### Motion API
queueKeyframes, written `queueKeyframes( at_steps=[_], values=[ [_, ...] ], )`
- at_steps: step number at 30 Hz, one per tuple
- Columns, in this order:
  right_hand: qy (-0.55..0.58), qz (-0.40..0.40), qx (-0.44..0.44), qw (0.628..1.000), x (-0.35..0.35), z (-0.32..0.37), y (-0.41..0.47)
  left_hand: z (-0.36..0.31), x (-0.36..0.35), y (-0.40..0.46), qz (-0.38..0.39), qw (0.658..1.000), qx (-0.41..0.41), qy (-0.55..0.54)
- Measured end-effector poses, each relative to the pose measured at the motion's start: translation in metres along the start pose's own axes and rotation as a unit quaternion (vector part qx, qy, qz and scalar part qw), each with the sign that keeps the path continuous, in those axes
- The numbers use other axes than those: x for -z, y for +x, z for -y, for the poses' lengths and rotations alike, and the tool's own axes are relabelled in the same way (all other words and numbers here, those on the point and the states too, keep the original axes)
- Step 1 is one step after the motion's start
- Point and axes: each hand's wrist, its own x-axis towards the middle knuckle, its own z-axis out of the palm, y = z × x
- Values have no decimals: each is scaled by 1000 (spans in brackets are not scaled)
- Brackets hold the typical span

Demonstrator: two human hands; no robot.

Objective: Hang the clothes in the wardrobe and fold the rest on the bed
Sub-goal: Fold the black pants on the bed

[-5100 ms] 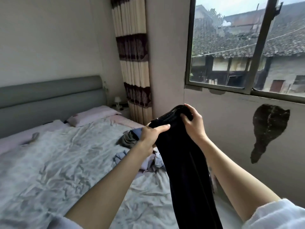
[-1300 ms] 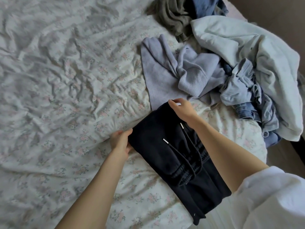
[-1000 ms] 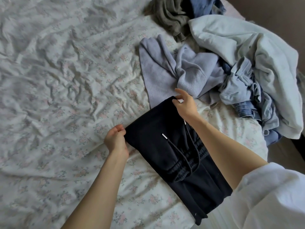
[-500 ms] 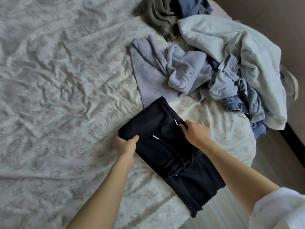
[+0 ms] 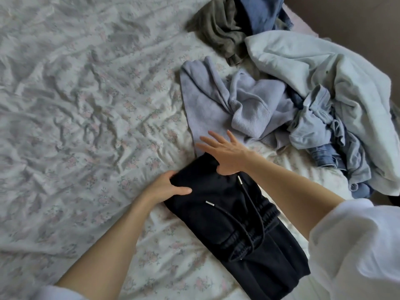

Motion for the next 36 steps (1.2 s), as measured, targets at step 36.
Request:
queueKeyframes(
  at_steps=[36],
  values=[
    [25,-356,-59,932,184,85,-32,-103,116,-130,-395,855,-186,279]
  ],
)
